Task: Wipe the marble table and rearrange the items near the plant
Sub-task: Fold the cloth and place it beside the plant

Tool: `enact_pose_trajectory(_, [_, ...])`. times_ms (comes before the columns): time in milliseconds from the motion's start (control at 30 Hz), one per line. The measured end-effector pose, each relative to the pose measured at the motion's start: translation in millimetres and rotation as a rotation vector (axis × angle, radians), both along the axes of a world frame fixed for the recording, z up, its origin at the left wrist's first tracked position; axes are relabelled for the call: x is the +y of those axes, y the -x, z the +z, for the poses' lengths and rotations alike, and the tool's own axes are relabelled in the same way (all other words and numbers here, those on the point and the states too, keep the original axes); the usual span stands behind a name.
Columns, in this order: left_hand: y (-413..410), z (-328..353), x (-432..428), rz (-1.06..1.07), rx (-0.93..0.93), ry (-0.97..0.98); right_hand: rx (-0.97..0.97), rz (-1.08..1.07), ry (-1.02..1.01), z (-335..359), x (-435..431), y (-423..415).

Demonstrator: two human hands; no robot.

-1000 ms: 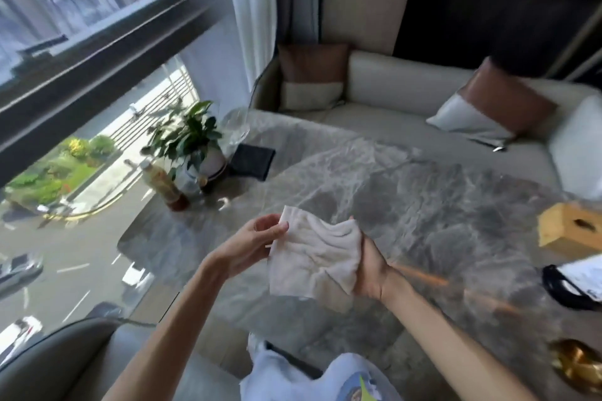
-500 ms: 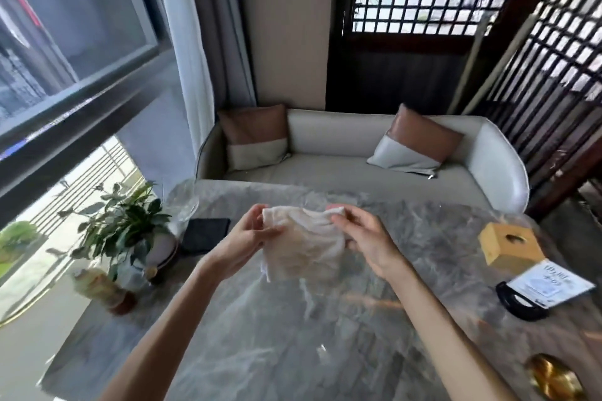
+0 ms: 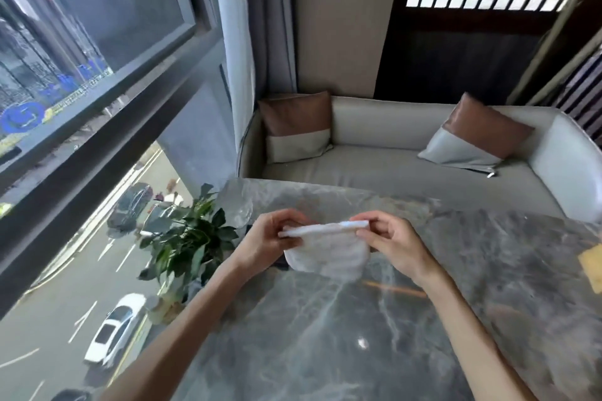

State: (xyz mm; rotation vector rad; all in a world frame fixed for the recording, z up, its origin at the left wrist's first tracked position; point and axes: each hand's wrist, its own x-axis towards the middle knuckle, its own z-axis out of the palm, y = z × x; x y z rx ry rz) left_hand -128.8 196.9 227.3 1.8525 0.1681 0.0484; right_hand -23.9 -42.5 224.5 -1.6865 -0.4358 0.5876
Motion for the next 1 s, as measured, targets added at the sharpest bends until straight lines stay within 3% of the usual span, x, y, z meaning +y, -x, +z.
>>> enact_pose_trajectory(133, [-12.3,-49.5,56.7,-0.125,0.217,-0.504,0.011,0.077,0.177,-56.0,67.7,-2.9])
enact_pose_trajectory(233, [-35.6,-78.6,92.5,-0.151,0.279,-0.699,-0.069,0.039,0.293,-91.2,120.0,-15.8])
enact_pose_trajectory(333, [-60.3,-87.1,123.1,-0.067,0.216,-0.869,-0.185,-0.053,0.333,-103.2,162.6,-29.5])
enact_pose_trajectory(467, [-70.0,-100.7,155.0,-0.062,0.167,-0.981,-0.393,-0.089,0.374,-126.1,196.6,-39.4])
enact_pose_trajectory(567, [-54.0,-141.8,161.7,-0.301,0.289,-1.013,-0.463,-0.028,0.507,-172.6,199.8,-24.0])
enact_pose_trajectory(633, [-35.1,-167.5,154.6,-0.469,0.479,-0.998,-0.412,0.044,0.630,-207.9,190.8,-1.6])
enact_pose_trajectory(700, [-21.7,-185.9,145.1,-0.497,0.591,-0.947,-0.300,0.061,0.726,-234.3,180.5,15.9])
enact_pose_trajectory(833, [-29.8,-203.0,133.9,-0.382,0.642,-0.920,-0.149,-0.019,0.806,-252.5,179.3,9.2])
enact_pose_trajectory(1000, [-52.4,-227.1,130.2,-0.335,0.636,-1.023,-0.139,-0.016,0.872,-247.1,216.3,-28.6])
